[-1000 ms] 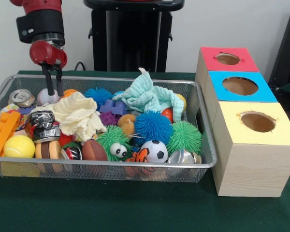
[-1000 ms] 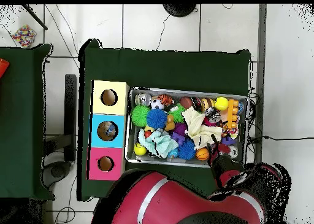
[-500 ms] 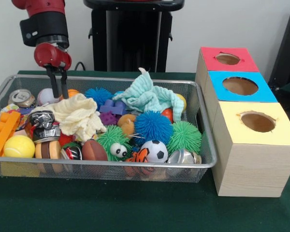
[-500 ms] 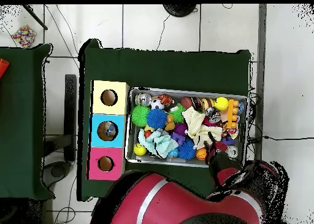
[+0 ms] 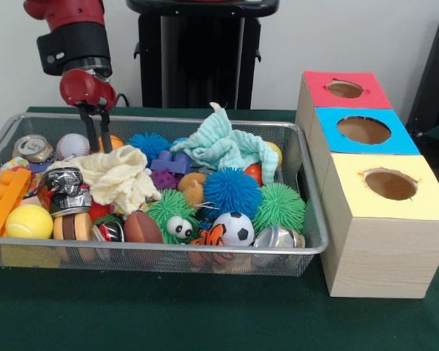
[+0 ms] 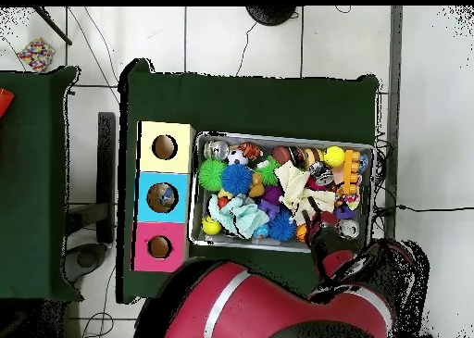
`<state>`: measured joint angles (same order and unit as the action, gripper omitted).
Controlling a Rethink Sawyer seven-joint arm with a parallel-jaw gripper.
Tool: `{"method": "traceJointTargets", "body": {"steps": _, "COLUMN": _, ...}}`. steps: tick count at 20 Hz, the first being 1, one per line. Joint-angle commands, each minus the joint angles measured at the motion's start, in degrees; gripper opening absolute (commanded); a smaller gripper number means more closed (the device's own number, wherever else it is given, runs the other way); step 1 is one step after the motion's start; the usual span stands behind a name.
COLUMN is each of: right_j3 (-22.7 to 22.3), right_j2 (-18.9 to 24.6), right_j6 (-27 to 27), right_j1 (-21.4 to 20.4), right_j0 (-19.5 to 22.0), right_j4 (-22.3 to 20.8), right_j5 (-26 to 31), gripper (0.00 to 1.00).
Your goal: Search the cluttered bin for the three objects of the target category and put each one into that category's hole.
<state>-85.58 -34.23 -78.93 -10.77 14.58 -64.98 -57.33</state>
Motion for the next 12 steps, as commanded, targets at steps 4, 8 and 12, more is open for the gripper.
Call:
{"method": "traceJointTargets", "body": {"steps": 4, "right_j3": 4.77, "right_j2": 9.23, "right_j6": -9.57, "right_j1": 3.2, "right_j0": -3.12, "right_j4": -2.42, "right_j5": 4.73, "gripper": 1.0}}
{"method": "traceJointTargets", "body": {"steps": 8, "right_j3": 5.82, "right_j2": 9.37, "right_j6": -11.56, "right_j1": 4.65, "right_j0": -3.54, "right_j4": -4.15, "right_j5": 5.39, "gripper": 1.0}}
{"method": "traceJointTargets", "body": {"steps": 12, "right_j3": 5.78, "right_j2": 9.81, "right_j6": -9.6, "right_j1": 4.87, "right_j0": -2.98, "right_j4": -2.39, "right_j5": 4.87, "gripper": 1.0}}
